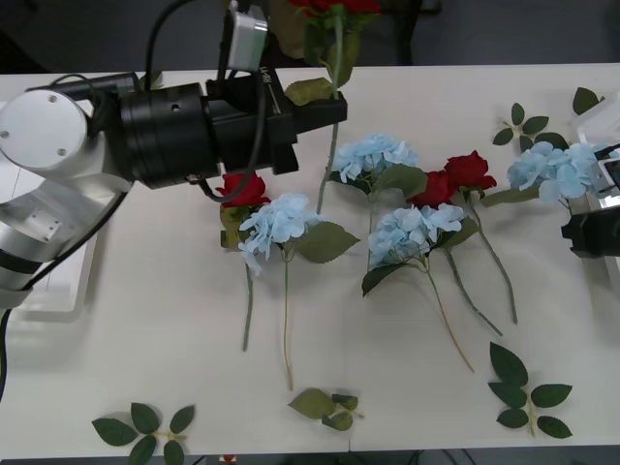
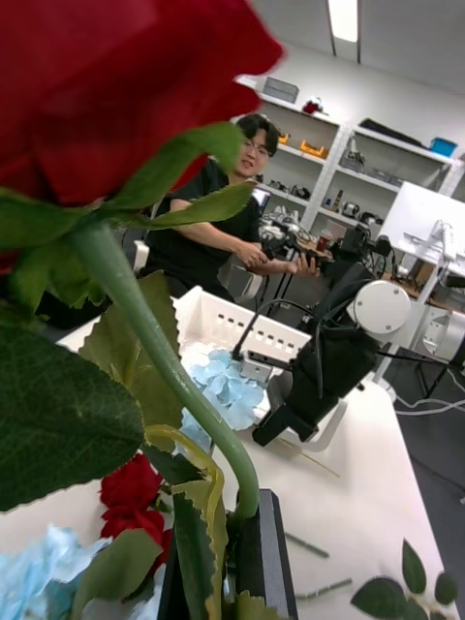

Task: Place the red flowers into the right box and the blue flowers into the left box. If a person shows an open palm, hand one flower to the person first, then continue sorting.

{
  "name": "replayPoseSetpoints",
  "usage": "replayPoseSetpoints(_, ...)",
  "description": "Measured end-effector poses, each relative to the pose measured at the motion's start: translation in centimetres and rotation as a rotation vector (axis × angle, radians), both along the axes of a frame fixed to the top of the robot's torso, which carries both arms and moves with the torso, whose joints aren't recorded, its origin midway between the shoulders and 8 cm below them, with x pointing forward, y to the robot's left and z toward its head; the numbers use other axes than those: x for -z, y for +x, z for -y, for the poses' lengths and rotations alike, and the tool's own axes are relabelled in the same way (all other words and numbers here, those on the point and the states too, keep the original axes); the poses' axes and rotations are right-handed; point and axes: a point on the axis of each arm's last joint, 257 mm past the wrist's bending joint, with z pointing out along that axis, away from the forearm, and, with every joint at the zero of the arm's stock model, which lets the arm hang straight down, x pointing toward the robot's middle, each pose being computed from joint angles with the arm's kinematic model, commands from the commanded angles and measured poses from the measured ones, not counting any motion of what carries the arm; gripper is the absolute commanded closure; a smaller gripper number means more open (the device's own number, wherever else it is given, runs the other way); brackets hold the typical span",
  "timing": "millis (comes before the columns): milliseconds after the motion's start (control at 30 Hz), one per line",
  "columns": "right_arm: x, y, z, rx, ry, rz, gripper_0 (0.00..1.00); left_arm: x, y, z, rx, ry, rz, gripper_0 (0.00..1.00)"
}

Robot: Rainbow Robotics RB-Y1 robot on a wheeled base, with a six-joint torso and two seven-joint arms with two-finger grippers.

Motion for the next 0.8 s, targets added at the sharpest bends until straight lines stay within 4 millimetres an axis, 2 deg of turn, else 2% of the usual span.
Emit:
replayPoseSetpoints(100, 0.3, 0.0, 0.0, 0.004, -0.005, -0.003, 1.0, 0.8, -0.4, 2.0, -0.003, -0.017, 0.015, 1.0)
replayPoseSetpoints(133, 0.4, 0.0, -0.3, 0.002, 0.002, -0.002, 0.96, 1.0, -0.5, 2.6, -0.008, -0.024, 0.019, 1.0)
replayPoseSetpoints(200, 0.5, 0.2, -1.2, -0.003, 0.029, 0.004, 0.58, 1.5, -0.6, 3.5, -0.014, -0.033, 0.02, 1.0)
replayPoseSetpoints(233, 0.5, 0.3, -1.7, -0.006, 0.046, 0.009, 0.48, 1.7, -0.8, 3.8, -0.014, -0.035, 0.014, 1.0)
replayPoseSetpoints(267, 0.4, 0.3, -2.3, -0.011, 0.067, 0.014, 0.43, 1.9, -0.8, 4.0, -0.014, -0.036, 0.009, 1.0)
replayPoseSetpoints(400, -0.2, 0.1, -3.6, -0.028, 0.133, 0.014, 0.44, 2.1, -0.9, 4.2, -0.014, -0.036, 0.006, 1.0)
replayPoseSetpoints(567, -1.5, -2.6, -5.0, -0.077, 0.273, -0.057, 0.43, 2.1, -0.9, 4.2, -0.014, -0.036, 0.005, 1.0)
replayPoseSetpoints(667, -4.1, -4.4, -7.2, -0.156, 0.414, -0.065, 0.43, 2.0, -0.9, 4.2, -0.014, -0.037, 0.004, 1.0)
replayPoseSetpoints(767, -8.0, -5.4, -9.2, -0.293, 0.514, 0.018, 0.44, 2.0, -0.9, 4.2, -0.014, -0.038, 0.004, 1.0)
replayPoseSetpoints(800, -10.0, -5.8, -10.3, -0.359, 0.563, 0.069, 0.43, 2.0, -0.9, 4.2, -0.014, -0.038, 0.003, 1.0)
